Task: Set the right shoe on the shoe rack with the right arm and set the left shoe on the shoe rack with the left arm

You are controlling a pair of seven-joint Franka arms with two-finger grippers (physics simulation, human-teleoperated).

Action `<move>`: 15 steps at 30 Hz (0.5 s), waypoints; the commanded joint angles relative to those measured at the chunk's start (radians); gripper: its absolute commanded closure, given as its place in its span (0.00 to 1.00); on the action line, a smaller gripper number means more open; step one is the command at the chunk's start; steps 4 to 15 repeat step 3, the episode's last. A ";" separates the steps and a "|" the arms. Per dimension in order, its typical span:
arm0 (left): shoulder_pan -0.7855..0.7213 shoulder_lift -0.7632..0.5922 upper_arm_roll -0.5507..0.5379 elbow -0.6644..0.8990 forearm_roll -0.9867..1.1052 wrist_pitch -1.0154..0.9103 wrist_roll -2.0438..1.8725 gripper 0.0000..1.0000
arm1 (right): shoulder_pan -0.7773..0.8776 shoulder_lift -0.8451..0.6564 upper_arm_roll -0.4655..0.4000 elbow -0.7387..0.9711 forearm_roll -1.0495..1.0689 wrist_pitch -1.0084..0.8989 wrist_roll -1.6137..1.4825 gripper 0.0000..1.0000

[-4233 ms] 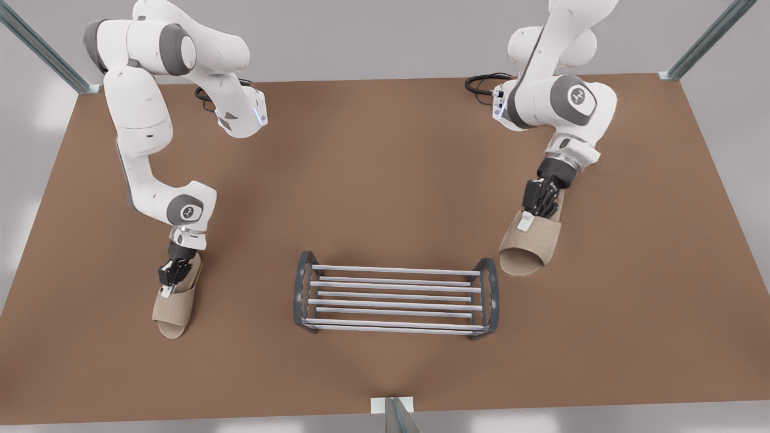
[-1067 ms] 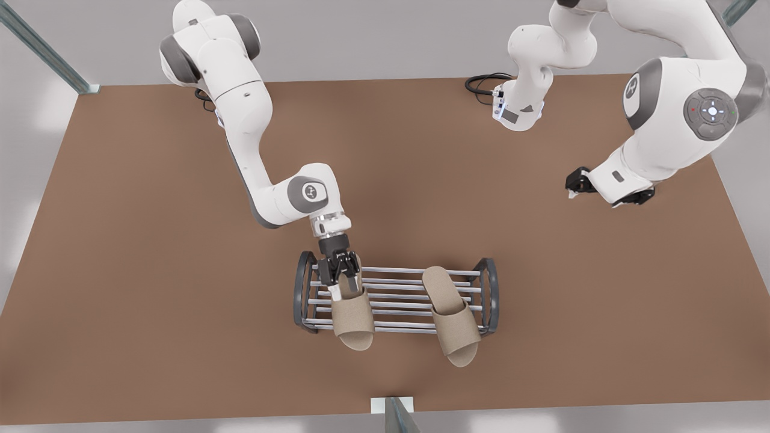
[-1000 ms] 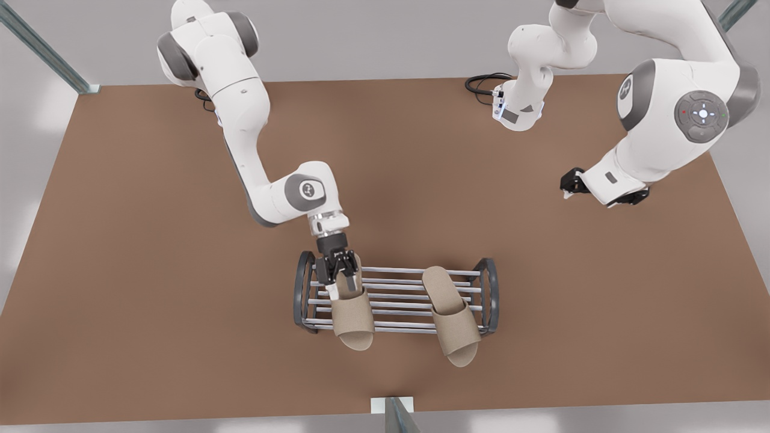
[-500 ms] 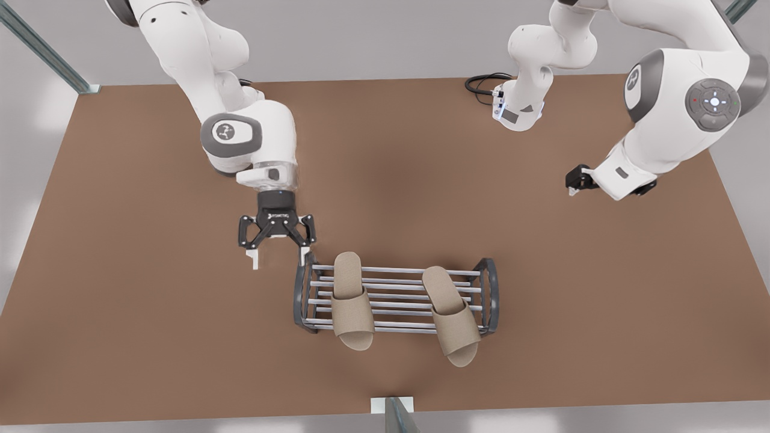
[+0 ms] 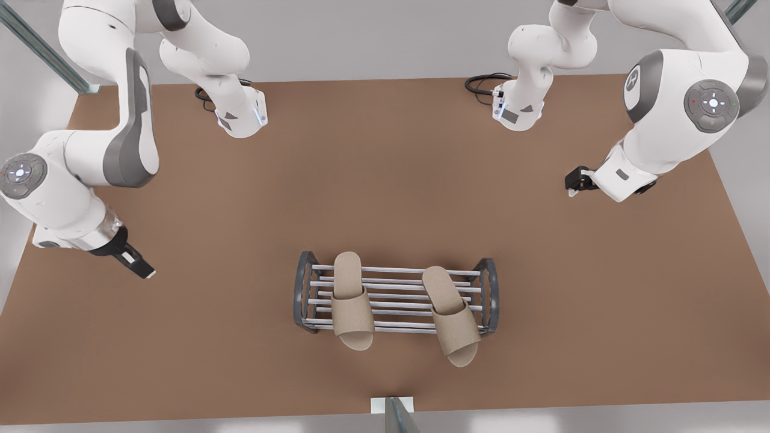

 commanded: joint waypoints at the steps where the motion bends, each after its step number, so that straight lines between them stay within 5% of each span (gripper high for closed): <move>1: 0.000 -0.001 0.000 0.000 0.002 -0.001 -0.035 0.00 | -0.011 0.018 0.000 0.020 0.062 -0.090 -0.700 0.00; 15: 0.000 -0.001 0.000 0.000 0.002 -0.001 -0.035 0.00 | -0.012 0.017 0.000 0.018 0.062 -0.104 -0.712 0.00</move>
